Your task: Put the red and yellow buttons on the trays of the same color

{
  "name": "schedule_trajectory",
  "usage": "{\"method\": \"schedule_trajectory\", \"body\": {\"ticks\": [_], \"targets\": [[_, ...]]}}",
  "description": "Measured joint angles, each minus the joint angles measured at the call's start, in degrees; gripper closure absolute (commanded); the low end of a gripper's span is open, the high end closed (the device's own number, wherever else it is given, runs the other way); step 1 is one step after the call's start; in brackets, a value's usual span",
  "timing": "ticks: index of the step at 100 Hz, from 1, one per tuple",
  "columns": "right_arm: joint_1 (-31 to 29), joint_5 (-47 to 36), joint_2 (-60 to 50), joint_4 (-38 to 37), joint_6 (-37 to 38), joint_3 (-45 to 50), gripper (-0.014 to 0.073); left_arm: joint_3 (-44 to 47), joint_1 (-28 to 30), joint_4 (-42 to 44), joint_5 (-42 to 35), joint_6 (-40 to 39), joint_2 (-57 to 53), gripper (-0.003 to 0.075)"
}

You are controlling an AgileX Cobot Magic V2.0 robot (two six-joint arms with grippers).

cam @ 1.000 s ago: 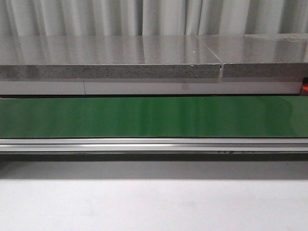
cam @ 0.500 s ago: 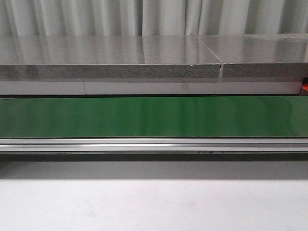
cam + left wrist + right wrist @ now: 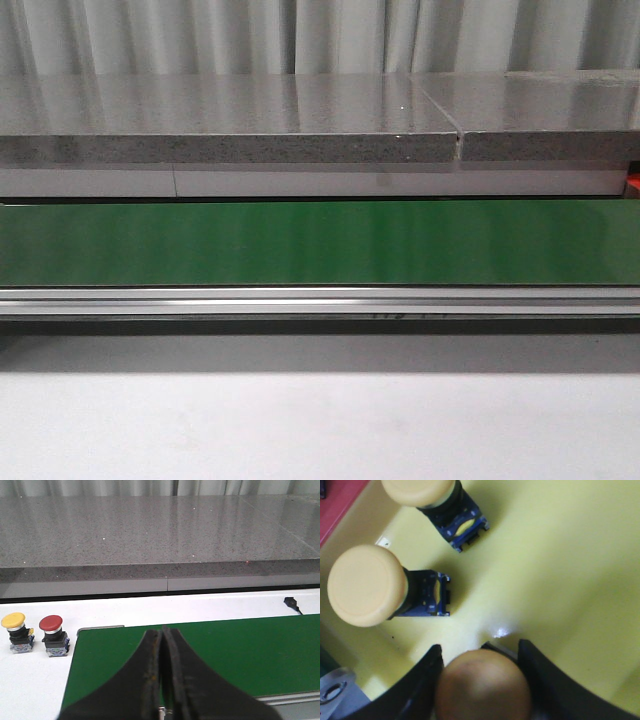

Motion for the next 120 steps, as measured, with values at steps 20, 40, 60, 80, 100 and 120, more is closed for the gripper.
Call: {"method": "schedule_trajectory", "body": {"ticks": [20,40,60,80,100,120], "targets": [[0.0,0.1,0.0,0.4,0.0,-0.1,0.0022,0.0,0.0,0.0,0.0,0.0,0.0,0.0739],[0.0,0.6,-0.3,1.6,0.0,-0.1,0.0022,0.0,0.0,0.0,0.0,0.0,0.0,0.0739],[0.0,0.8,-7.2,1.7,0.0,-0.1,0.0022,0.0,0.0,0.0,0.0,0.0,0.0,0.0739],[1.1,2.3,-17.7,1.7,-0.3,-1.5,0.0022,0.0,0.0,0.0,0.0,0.0,0.0,0.0739],[9.0,5.0,-25.8,1.7,-6.8,-4.3,0.0022,0.0,0.0,0.0,0.0,0.0,0.0,0.0739],[18.6,7.7,-30.8,1.7,-14.2,-5.7,0.0022,0.0,0.0,0.0,0.0,0.0,0.0,0.0739]]}}
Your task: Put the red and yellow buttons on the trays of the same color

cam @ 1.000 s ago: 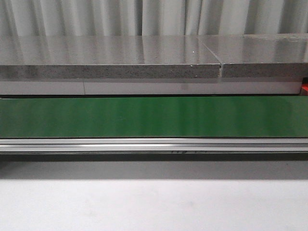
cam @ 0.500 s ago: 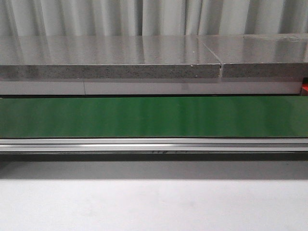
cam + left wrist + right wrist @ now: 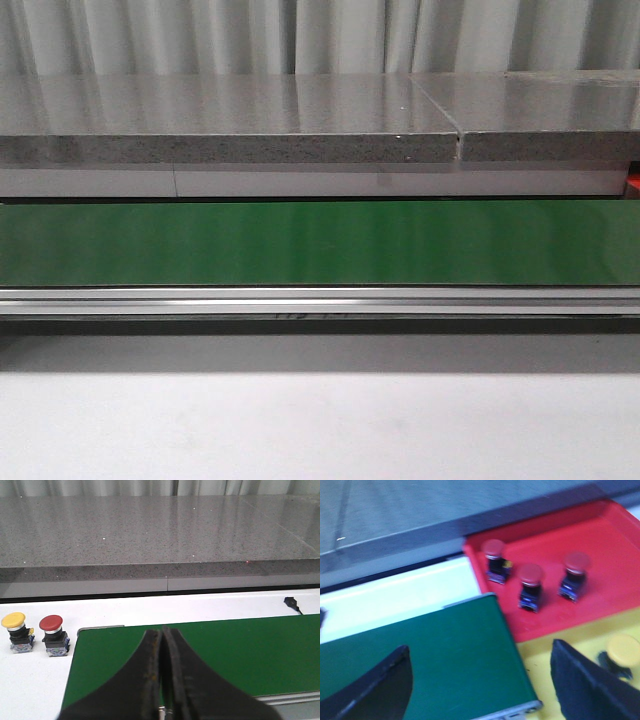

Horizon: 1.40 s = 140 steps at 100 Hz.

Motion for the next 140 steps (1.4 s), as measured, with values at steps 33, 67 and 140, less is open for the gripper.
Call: {"method": "schedule_trajectory", "body": {"ticks": [33,67,140], "targets": [[11.9,1.5,-4.1,0.0,-6.5,0.0,0.0204,0.0,0.0,0.0,0.0,0.0,0.0,0.0739],[14.5,5.0,-9.0,0.0,-9.0,0.0,0.0605,0.0,0.0,0.0,0.0,0.0,0.0,0.0739],[14.5,5.4,-10.2,0.0,-9.3,0.0,0.066,0.0,0.0,0.2,0.0,0.0,0.0,0.0739]]}}
